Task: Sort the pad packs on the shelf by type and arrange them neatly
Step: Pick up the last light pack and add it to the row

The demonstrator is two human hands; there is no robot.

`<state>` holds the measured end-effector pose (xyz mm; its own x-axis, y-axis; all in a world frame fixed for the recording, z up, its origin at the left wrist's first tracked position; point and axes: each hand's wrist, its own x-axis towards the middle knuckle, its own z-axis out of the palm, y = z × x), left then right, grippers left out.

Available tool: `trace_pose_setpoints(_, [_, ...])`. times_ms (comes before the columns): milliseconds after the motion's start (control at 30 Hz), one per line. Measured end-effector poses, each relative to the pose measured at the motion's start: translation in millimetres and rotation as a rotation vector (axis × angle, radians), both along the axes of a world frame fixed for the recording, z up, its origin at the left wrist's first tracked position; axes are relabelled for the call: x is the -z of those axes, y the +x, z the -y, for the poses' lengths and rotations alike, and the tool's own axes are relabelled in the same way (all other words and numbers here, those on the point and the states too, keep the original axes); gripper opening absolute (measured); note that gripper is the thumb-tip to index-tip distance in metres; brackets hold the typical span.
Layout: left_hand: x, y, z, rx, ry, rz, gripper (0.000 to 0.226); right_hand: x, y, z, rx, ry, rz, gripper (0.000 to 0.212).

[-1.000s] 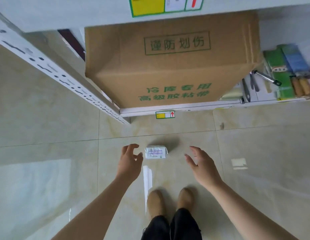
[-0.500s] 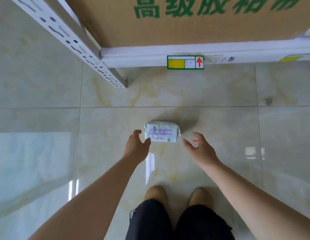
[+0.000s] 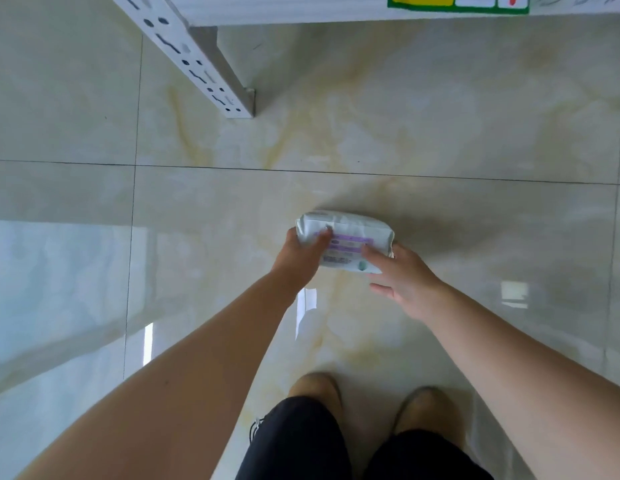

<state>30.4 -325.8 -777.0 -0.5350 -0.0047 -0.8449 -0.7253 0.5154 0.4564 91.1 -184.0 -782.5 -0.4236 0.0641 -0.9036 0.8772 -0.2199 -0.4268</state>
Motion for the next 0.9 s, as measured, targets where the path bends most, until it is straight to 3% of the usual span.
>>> trace_pose_setpoints(133, [-20,3,-1,-0.003,0.004,0.001,0.047,-17,14,1,0.030,0.035,-0.007,0.003])
trace_pose_setpoints(300, [-65,2,-8,0.039,0.020,-0.028,0.044,-60,20,-2,0.110,0.068,-0.051,0.009])
trace_pose_setpoints(400, [-98,2,-12,0.083,-0.002,-0.059,0.046,-91,18,-4,0.085,0.144,-0.073,0.026])
trace_pose_setpoints(533, [-163,5,-13,0.118,-0.022,-0.114,0.045,-158,17,-6,-0.015,0.258,-0.154,0.040])
trace_pose_setpoints(900, [-357,14,-4,0.022,0.107,-0.177,0.022,-375,3,-20,-0.085,0.455,-0.365,0.017])
